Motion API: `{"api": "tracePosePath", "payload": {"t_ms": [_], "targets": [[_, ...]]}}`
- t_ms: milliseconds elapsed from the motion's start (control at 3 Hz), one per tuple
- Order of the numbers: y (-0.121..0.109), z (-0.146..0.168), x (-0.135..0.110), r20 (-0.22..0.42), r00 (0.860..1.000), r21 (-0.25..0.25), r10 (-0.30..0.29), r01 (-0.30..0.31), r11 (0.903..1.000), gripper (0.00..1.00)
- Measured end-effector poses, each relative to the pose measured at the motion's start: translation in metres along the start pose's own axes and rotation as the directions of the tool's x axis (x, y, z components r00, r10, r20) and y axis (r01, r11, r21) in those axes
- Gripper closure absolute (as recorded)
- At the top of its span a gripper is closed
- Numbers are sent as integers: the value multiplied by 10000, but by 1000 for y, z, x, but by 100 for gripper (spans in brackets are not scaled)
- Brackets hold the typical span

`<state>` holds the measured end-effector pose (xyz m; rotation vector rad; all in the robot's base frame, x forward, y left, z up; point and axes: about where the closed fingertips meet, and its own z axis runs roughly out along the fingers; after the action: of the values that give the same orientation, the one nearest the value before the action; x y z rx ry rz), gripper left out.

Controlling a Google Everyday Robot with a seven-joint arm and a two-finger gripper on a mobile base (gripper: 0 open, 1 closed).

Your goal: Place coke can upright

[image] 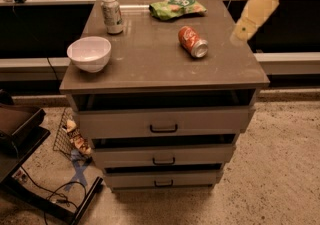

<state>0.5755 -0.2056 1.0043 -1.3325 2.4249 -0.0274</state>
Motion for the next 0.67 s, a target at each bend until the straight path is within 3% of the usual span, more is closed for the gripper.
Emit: {"api": "tracePosePath", "payload": {"t_ms": [333, 667], "targets": [[-43, -4, -17, 895, 9845, 328, 1507, -1541, 9875, 0], [-53, -15, -27, 1329, 9782, 598, 1598, -1688, 9838, 0]]}}
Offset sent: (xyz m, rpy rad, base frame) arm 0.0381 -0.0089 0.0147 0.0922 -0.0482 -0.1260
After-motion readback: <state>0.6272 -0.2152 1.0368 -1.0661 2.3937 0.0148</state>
